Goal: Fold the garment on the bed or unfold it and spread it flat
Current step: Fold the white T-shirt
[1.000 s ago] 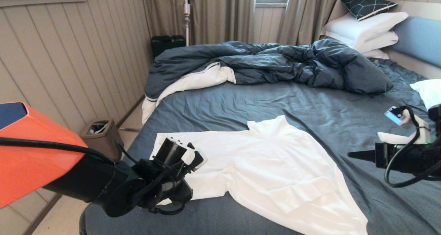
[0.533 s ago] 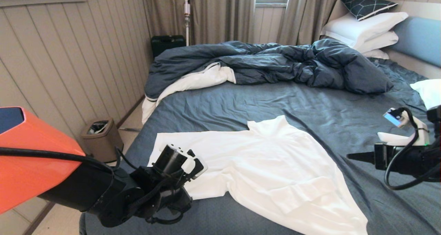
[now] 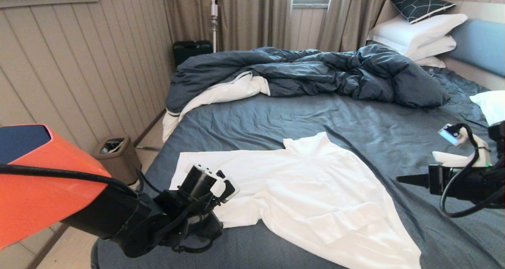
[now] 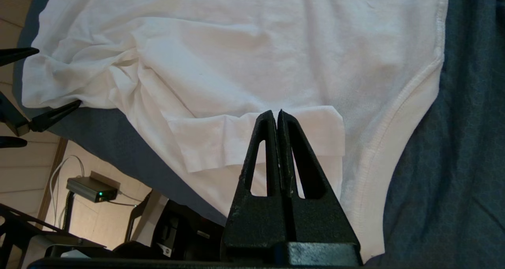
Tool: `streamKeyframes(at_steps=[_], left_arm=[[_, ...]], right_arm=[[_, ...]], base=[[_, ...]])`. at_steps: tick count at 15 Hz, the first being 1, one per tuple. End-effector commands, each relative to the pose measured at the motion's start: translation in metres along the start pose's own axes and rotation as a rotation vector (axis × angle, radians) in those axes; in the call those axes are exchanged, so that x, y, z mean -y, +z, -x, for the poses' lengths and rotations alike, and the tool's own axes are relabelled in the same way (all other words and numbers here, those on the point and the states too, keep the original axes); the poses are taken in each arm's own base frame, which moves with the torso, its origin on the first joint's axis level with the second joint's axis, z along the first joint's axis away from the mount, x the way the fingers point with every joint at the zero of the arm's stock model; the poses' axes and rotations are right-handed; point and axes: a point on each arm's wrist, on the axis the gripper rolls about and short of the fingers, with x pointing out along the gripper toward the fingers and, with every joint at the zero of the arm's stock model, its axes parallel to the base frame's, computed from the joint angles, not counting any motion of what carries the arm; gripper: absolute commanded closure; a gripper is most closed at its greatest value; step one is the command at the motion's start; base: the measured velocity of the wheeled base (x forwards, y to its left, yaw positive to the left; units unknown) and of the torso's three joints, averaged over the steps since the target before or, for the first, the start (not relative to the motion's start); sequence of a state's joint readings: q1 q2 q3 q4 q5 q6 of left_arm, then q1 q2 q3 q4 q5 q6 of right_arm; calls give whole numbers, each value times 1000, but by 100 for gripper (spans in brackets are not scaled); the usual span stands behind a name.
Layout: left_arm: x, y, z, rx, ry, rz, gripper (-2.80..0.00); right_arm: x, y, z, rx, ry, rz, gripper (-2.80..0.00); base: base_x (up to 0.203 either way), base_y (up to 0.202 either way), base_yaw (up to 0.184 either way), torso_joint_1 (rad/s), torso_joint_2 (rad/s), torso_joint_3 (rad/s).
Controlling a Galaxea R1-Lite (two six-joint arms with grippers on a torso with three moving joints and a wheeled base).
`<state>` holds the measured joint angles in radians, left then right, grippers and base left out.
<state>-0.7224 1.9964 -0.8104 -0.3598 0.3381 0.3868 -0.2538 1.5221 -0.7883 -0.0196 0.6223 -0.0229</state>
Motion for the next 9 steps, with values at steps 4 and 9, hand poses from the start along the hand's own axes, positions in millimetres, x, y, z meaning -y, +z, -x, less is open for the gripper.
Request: streamKeyframes(at_steps=[4, 9], left_arm=[[-10, 3, 1, 12, 25, 18, -280], [-10, 9, 13, 50, 22, 17, -280]], right_arm=[[0, 0, 0, 0, 1, -1, 0], [0, 0, 0, 1, 3, 3, 0]], base=[[0, 0, 0, 0, 0, 0], [0, 0, 0, 0, 0, 0]])
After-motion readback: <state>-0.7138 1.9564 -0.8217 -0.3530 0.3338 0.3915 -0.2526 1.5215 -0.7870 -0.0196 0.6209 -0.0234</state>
